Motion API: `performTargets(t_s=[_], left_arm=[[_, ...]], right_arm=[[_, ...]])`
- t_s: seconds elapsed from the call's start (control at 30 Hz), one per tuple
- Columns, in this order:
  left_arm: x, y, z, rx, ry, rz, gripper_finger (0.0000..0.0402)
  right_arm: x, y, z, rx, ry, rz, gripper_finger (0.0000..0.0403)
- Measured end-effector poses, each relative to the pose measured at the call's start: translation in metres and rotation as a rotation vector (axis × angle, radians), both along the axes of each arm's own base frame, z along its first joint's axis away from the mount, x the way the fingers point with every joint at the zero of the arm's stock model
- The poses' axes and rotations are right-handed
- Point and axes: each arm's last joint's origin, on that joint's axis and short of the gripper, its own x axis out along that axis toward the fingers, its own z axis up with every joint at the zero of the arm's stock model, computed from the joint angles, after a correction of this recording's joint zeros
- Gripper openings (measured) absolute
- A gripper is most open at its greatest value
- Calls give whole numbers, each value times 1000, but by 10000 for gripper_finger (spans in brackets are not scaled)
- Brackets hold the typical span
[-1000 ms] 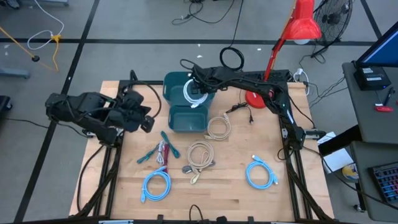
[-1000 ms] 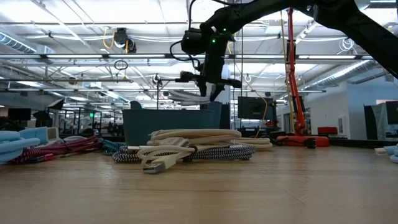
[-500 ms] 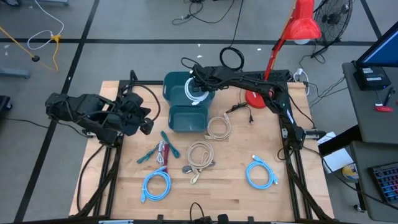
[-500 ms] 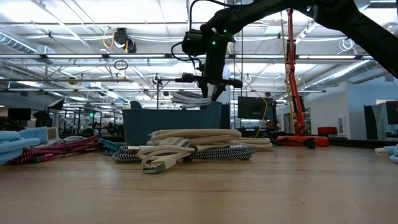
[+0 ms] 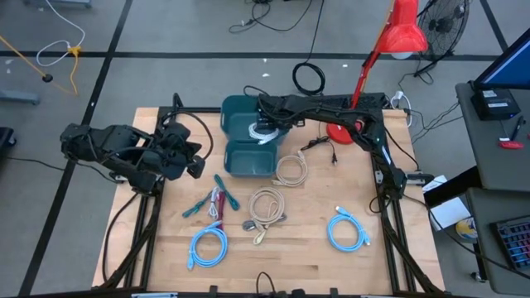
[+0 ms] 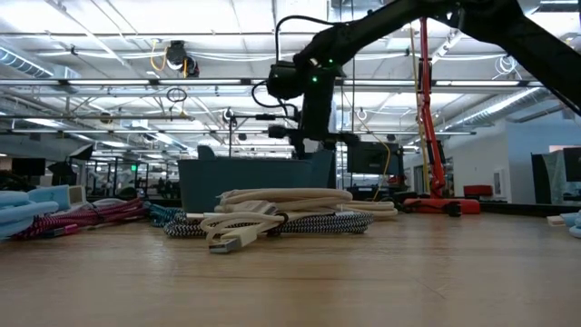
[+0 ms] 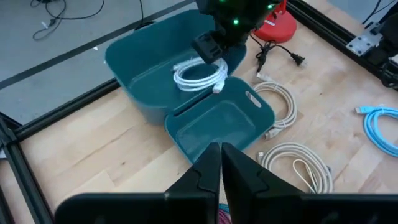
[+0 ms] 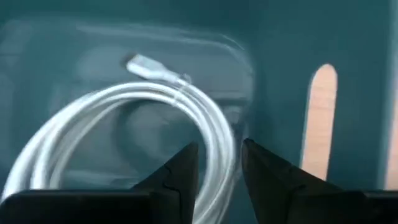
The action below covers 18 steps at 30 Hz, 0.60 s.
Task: Pick & Place USB Port
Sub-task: Put the white HDMI cable into the top blue bin
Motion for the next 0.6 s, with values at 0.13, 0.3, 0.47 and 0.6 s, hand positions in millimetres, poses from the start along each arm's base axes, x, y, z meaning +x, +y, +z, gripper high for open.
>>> performTargets(t_s=[0.13,0.3,0.47,0.6], left_arm=[[0,0,0,4,-2,3,5],[0,0,0,11,-5,7,13],[0,0,0,15,-6,9,18],[0,0,0,20,-4,7,5]], right_arm=[[2,-1,3,-18,-28,15,92],[4,-2,9,-35,-61,31,70],[9,3,25,-45,-154,132,43],[14,16,30,-41,-162,227,9]])
